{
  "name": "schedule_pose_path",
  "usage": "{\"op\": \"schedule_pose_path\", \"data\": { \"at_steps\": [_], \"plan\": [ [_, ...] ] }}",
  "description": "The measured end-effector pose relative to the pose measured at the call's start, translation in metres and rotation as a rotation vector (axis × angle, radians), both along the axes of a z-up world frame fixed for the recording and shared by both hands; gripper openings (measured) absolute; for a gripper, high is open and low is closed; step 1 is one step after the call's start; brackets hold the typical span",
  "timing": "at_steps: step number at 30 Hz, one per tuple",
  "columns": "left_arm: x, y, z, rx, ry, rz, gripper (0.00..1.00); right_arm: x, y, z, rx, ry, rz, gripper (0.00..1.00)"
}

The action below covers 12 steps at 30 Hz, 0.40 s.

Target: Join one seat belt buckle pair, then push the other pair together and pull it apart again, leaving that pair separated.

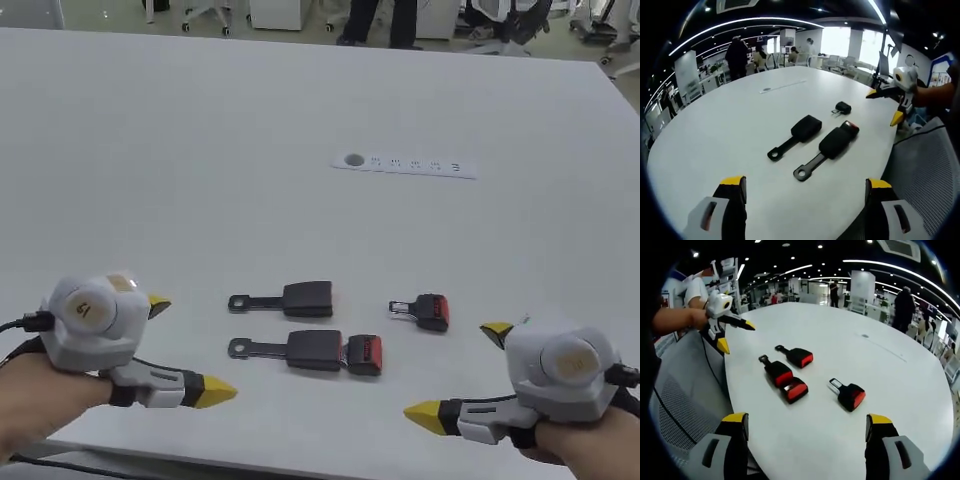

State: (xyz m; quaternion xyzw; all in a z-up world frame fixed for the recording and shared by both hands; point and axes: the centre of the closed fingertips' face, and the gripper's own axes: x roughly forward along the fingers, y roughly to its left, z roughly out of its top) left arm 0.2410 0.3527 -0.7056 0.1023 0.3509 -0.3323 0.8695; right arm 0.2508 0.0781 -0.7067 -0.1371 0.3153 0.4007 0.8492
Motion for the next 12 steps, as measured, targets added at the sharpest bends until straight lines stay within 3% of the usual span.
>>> {"op": "schedule_pose_path", "data": {
  "at_steps": [12],
  "plan": [
    [0.0017,0.0069,-0.0018,0.008,-0.012,0.033,1.00,0.0074,-0.0054,0.0047,0.019,-0.014,-0.047,0.99]
  ]
}}
